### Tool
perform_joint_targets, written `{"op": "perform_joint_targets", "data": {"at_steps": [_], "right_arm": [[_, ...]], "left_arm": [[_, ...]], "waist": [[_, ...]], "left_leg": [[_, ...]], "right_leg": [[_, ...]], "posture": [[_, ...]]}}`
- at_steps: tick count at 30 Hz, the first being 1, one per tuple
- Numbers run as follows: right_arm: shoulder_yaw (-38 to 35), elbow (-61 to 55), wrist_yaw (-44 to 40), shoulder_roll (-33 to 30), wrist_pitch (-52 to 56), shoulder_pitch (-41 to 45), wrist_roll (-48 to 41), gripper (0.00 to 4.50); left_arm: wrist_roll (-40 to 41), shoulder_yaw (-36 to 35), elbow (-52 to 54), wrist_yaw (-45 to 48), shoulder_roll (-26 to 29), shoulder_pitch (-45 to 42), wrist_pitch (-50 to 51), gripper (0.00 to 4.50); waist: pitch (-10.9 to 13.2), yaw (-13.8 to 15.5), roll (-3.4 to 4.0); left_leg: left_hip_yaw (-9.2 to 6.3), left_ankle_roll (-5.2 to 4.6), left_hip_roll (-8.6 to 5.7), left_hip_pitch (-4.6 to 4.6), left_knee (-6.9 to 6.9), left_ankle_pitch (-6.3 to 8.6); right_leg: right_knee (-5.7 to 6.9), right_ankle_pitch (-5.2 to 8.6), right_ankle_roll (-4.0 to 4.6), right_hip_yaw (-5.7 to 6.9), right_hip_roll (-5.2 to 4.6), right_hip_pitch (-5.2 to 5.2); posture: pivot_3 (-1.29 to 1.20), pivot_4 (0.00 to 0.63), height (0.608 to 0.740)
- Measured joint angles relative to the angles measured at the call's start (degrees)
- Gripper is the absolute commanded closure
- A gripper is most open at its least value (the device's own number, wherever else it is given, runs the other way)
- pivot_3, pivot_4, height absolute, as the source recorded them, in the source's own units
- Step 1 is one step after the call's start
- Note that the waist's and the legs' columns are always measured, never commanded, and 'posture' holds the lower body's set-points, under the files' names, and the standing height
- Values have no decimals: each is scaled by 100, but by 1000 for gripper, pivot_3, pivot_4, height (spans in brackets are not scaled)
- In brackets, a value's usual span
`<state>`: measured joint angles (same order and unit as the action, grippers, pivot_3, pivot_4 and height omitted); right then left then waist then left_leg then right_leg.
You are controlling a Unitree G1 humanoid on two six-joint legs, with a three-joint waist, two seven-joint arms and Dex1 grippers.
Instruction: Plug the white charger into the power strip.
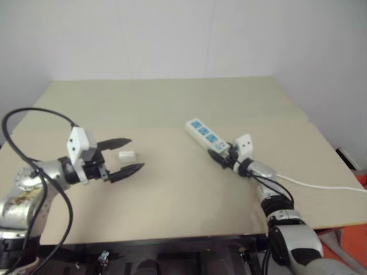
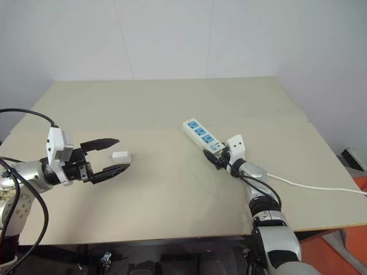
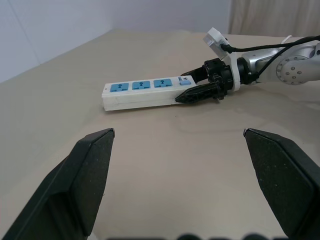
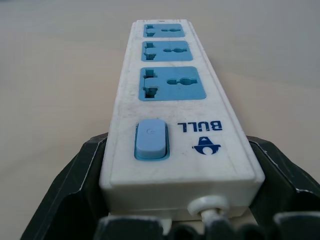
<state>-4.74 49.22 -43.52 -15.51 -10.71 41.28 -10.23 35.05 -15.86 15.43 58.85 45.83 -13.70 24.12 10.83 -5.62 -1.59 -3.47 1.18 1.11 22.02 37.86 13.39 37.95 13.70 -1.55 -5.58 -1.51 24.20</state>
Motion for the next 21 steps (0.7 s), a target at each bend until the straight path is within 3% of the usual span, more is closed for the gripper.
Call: {"op": "perform_joint_targets", "data": {"at_steps": [12, 16, 21], "right_arm": [[1111, -2112, -2454, -391, 242, -808, -72, 1076], [1343, -2272, -3158, -598, 181, -849, -160, 1076], [1349, -2077, -3323, -658, 62, -829, -146, 1076]], "left_arm": [[-447, 289, -974, 820, 731, -785, -301, 0], [-870, 683, -1496, 1154, 976, -1267, -563, 0], [-1893, 1649, -2229, 1488, 1232, -2207, -923, 0]], "waist": [[2, 9, 3], [2, 7, 3], [2, 17, 2]], "left_leg": [[-2, 0, -2, 3, -1, 0], [-1, 0, -2, 3, -1, 0], [-2, 0, -5, 5, 0, 0]], "right_leg": [[1, 1, -2, 4, -1, 4], [0, 2, -2, 4, 0, 5], [3, 2, -3, 5, 1, 5]], "posture": [[0, 150, 740], [0, 150, 740], [0, 150, 740]]}}
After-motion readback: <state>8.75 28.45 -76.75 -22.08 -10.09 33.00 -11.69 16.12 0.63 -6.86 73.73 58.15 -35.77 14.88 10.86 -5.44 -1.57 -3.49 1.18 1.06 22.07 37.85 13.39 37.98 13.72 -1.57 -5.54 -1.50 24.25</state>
